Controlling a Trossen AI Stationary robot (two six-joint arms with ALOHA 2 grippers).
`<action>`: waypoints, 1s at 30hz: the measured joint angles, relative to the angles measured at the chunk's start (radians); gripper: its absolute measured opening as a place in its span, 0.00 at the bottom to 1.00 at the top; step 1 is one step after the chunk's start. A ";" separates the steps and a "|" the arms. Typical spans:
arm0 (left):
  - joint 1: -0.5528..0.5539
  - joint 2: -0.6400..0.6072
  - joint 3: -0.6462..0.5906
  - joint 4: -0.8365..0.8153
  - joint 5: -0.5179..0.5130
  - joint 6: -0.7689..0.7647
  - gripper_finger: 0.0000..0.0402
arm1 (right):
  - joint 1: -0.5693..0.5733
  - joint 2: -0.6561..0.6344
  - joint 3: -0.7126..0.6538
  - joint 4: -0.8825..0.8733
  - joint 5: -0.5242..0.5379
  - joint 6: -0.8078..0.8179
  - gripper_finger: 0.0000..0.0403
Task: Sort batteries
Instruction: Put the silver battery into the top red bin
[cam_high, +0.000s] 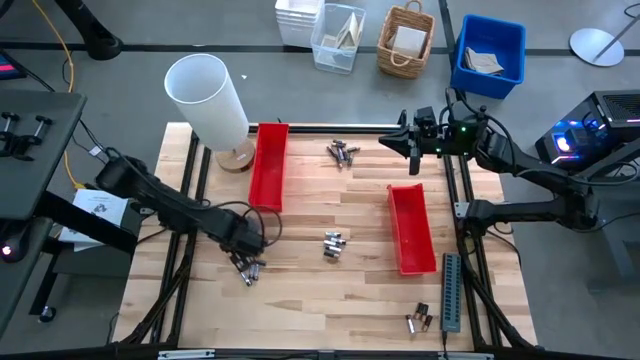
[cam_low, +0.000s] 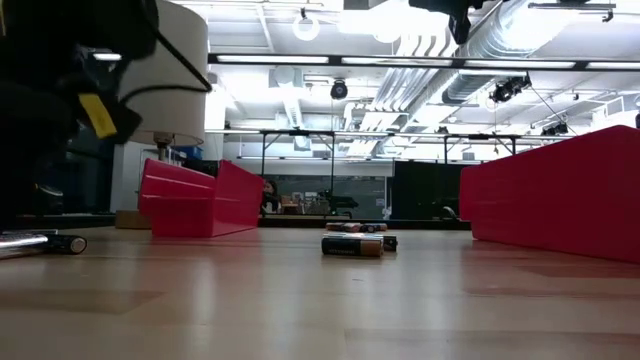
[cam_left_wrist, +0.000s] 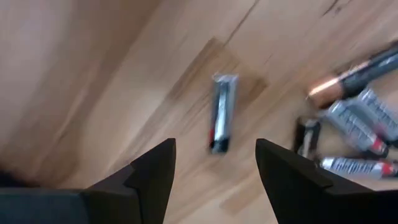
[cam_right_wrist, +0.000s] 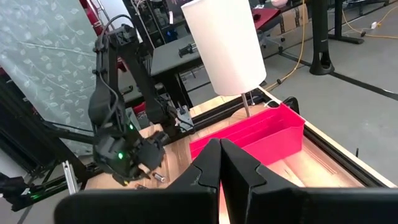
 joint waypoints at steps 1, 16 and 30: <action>0.007 0.017 -0.008 0.022 0.006 0.013 0.54 | 0.000 0.000 0.000 0.000 0.000 0.000 0.00; 0.077 0.049 -0.054 0.124 0.067 0.115 0.07 | 0.000 0.000 -0.001 -0.003 0.002 0.017 0.00; 0.183 -0.390 0.232 0.070 -0.229 0.316 0.07 | 0.000 0.001 -0.001 -0.007 0.002 0.017 0.00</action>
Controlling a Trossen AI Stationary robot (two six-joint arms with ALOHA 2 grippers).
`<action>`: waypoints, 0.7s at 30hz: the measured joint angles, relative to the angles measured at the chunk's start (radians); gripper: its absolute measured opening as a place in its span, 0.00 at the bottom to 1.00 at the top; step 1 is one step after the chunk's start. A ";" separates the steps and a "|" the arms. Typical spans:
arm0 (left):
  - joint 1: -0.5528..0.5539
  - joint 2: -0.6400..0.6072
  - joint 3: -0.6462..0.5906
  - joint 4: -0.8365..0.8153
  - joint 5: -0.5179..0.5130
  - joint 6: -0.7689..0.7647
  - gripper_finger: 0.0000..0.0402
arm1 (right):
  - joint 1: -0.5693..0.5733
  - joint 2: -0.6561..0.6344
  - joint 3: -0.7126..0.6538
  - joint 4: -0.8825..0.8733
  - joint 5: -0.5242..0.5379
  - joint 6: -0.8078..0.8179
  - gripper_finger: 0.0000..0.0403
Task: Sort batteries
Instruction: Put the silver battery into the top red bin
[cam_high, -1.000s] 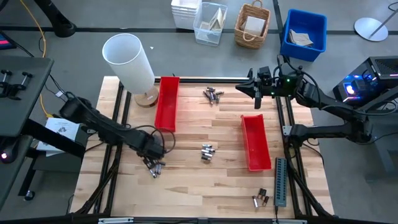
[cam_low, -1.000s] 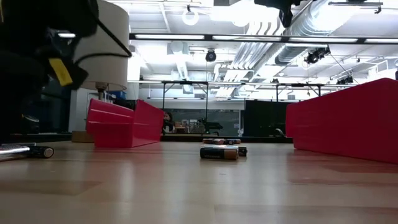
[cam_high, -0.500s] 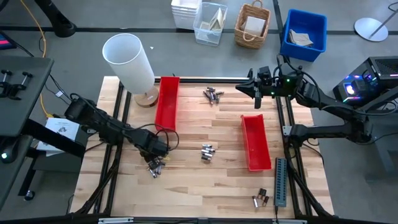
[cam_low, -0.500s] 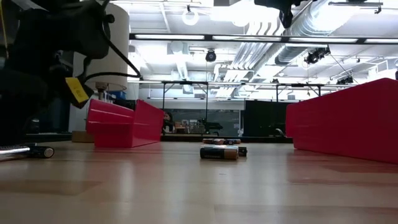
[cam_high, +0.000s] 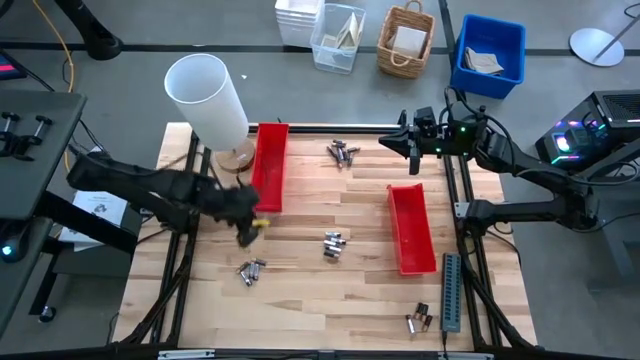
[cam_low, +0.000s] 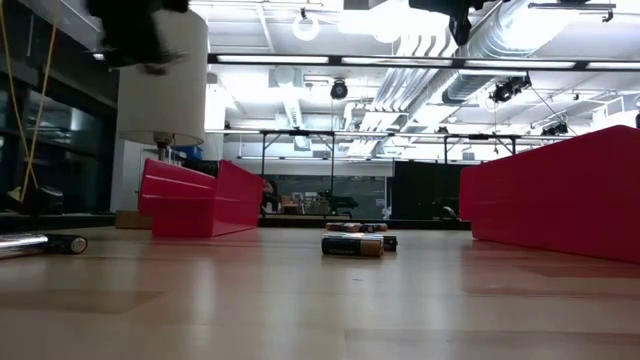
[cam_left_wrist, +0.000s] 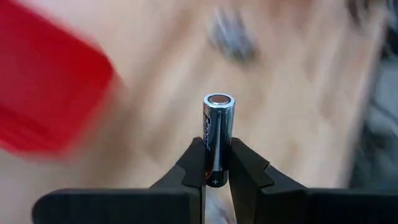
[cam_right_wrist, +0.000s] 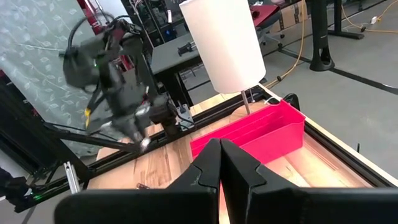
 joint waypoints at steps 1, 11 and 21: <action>0.033 0.000 0.007 0.001 -0.046 0.045 0.07 | 0.000 0.001 0.000 0.000 0.000 0.000 0.00; 0.330 0.190 0.006 -0.018 -0.138 0.476 0.27 | 0.000 0.001 0.000 0.000 0.006 0.027 0.00; 0.385 0.226 0.074 -0.104 0.151 0.392 0.54 | 0.000 0.001 0.000 0.000 0.006 0.027 0.00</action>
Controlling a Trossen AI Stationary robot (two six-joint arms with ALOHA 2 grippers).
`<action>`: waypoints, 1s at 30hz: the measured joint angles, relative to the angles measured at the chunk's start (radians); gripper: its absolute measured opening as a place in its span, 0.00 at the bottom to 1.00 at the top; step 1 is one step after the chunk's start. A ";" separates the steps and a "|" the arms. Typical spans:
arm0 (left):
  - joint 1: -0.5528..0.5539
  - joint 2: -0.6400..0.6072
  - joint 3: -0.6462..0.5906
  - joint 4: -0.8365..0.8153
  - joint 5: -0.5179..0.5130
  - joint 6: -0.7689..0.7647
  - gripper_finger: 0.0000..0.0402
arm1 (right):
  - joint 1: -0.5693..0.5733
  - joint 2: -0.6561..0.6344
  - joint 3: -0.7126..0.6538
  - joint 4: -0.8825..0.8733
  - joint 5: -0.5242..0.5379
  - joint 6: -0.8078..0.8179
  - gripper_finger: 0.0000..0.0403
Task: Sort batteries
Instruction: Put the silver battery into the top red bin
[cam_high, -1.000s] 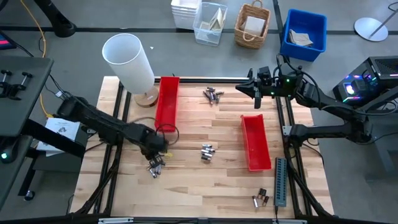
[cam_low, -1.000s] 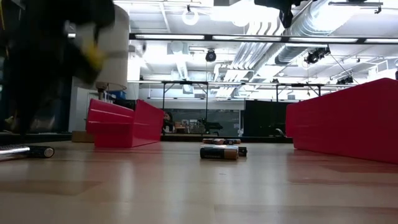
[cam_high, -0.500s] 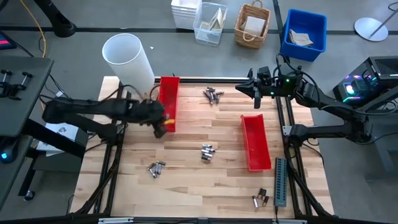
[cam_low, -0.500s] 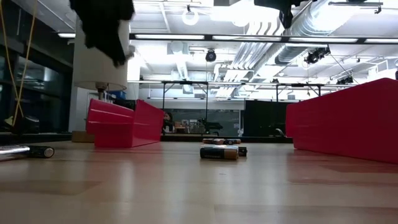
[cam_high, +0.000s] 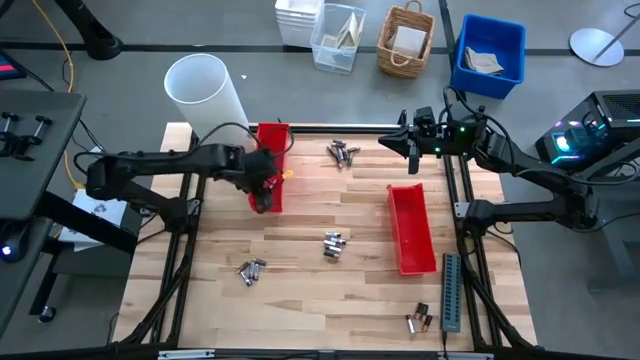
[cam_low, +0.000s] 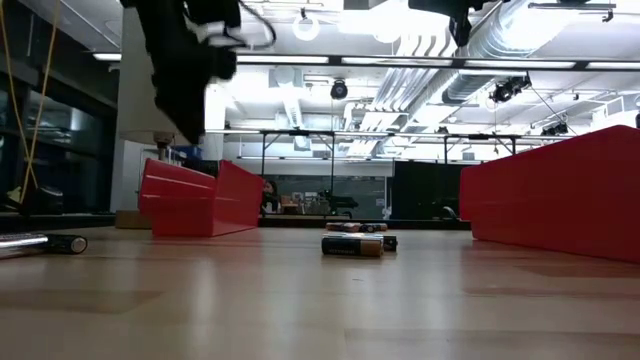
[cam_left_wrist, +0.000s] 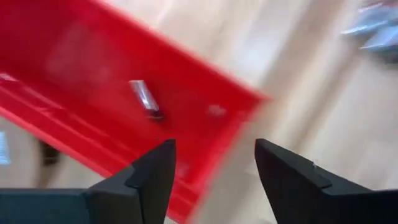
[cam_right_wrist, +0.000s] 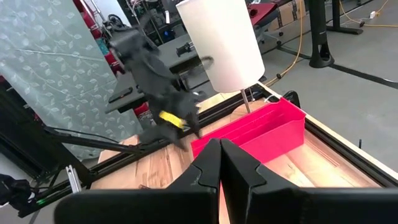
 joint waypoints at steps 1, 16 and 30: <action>-0.023 -0.021 0.015 -0.007 0.039 -0.014 0.54 | 0.000 0.000 0.000 0.000 0.000 0.000 0.00; -0.763 0.072 -0.008 0.105 -0.060 0.094 0.53 | 0.000 0.000 0.000 -0.052 0.000 -0.002 0.00; -0.918 0.249 -0.008 0.161 -0.001 -0.337 0.53 | 0.000 0.000 0.000 -0.056 0.001 -0.029 0.00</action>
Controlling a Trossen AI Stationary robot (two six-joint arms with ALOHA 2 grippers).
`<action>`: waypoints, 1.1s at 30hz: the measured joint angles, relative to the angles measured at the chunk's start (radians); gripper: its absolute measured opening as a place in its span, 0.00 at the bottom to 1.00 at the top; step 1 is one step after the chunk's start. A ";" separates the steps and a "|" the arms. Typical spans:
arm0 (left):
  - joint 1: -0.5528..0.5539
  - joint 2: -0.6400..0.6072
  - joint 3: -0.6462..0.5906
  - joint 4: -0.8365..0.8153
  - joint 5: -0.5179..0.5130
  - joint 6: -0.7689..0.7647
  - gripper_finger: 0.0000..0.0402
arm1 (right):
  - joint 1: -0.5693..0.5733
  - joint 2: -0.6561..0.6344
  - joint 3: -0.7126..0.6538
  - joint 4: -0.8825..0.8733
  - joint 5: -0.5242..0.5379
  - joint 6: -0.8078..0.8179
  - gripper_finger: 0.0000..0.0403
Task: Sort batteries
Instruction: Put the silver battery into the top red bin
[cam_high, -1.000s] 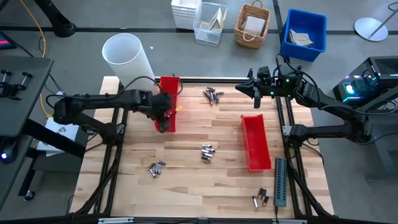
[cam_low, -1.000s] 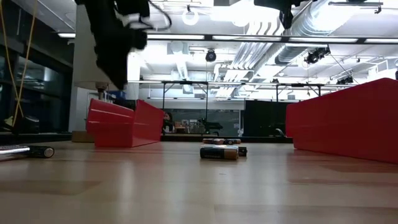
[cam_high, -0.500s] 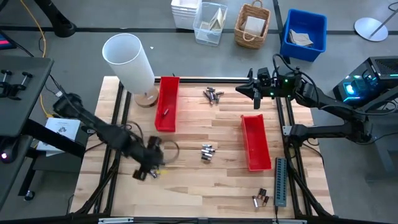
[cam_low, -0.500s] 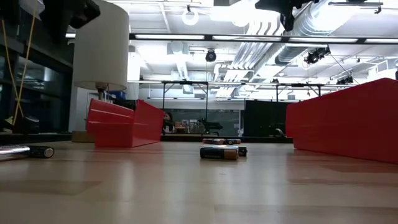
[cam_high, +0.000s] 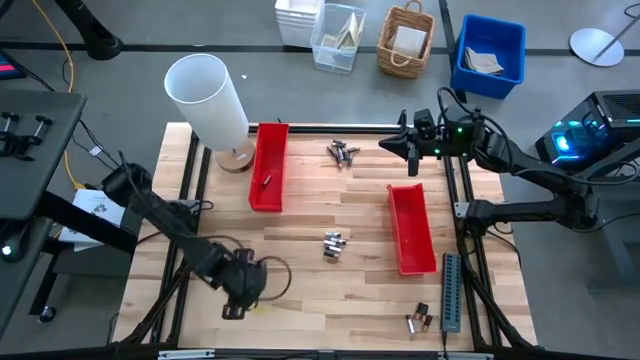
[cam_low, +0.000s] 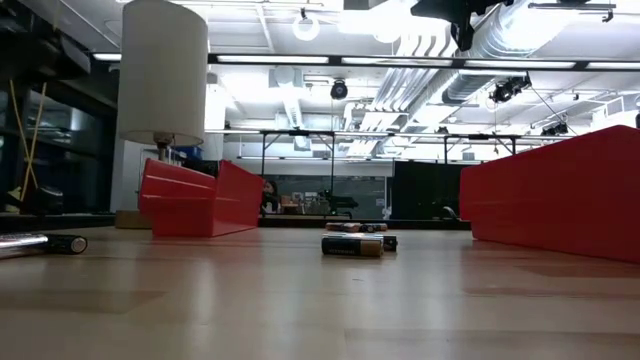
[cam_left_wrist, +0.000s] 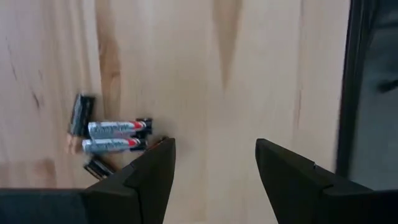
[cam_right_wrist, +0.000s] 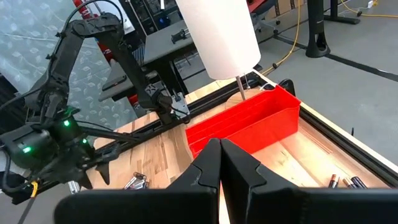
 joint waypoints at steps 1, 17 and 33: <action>-0.011 0.005 0.000 -0.002 -0.016 0.047 0.53 | 0.000 0.000 0.000 0.000 0.000 -0.002 0.00; 0.001 0.152 -0.007 -0.107 -0.027 0.370 0.53 | 0.000 0.000 0.000 0.000 0.000 0.001 0.00; 0.317 -0.022 -0.012 0.229 -0.104 0.719 0.53 | 0.000 0.000 0.000 0.000 -0.001 0.092 0.00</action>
